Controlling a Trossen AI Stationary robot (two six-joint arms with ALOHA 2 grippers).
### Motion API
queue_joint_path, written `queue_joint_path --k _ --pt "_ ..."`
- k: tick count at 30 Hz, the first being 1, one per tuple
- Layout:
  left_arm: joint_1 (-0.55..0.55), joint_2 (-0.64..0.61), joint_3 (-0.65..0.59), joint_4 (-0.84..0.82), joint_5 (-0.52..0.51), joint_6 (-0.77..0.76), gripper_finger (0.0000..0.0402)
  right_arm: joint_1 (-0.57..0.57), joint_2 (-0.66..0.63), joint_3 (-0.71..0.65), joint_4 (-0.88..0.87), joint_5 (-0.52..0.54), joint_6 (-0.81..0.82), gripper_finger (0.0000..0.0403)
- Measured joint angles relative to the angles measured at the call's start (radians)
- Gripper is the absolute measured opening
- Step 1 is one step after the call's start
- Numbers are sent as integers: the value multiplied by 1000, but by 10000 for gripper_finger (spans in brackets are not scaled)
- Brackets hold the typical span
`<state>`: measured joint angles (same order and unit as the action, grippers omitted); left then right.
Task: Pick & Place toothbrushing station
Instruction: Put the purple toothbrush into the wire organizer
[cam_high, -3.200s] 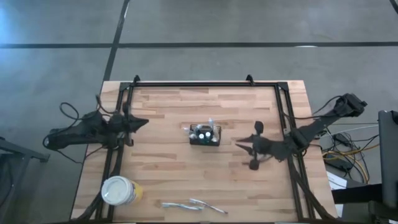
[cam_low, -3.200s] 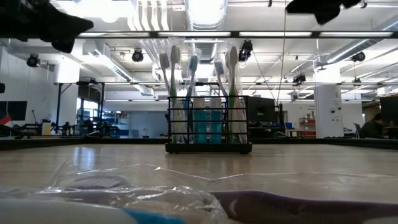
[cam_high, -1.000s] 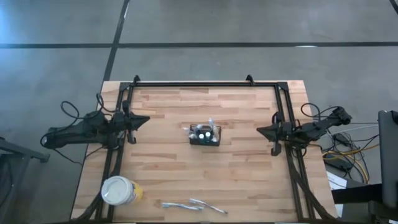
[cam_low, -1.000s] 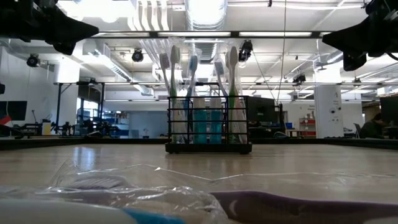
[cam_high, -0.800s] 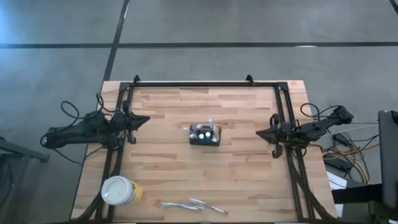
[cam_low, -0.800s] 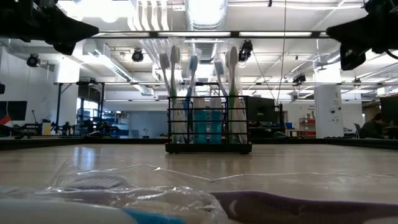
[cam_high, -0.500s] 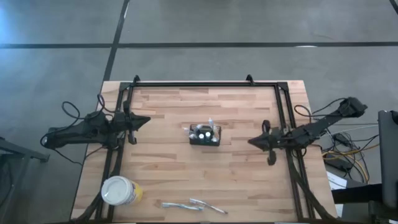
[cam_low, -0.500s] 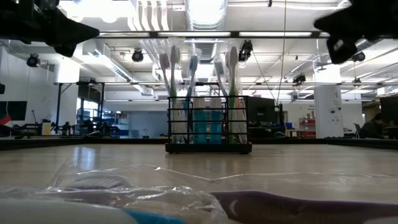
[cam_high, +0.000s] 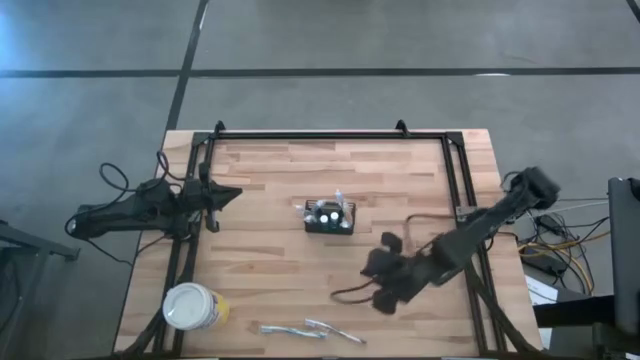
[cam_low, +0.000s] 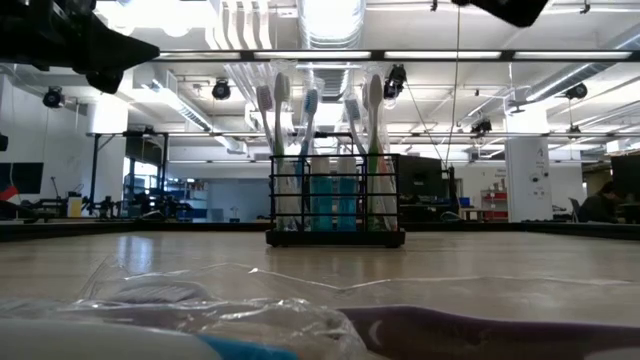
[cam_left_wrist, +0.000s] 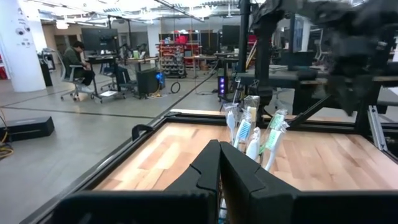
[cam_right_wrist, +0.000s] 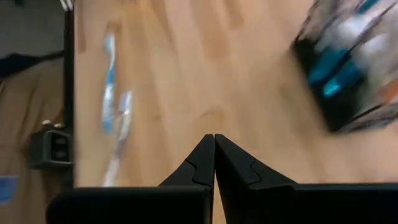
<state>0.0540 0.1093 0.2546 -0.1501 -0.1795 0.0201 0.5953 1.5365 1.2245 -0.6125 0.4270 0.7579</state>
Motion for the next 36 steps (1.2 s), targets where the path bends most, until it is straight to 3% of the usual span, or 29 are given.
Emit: queue_joint_path --k 5,10,19,24,36 --pt "0 0 0 0 7 -14 12 12 261 300 -137 -166 177 24" --pt "0 0 0 -9 7 -20 12 12 502 597 -217 -303 207 80" --pt "0 0 -12 -8 7 -37 12 15 886 1133 -770 -403 214 179" --pt "-1 3 -20 -2 7 -37 12 13 883 1026 -613 -484 198 208" --pt "-1 4 -26 9 7 -37 12 26 908 967 -554 -473 188 208"
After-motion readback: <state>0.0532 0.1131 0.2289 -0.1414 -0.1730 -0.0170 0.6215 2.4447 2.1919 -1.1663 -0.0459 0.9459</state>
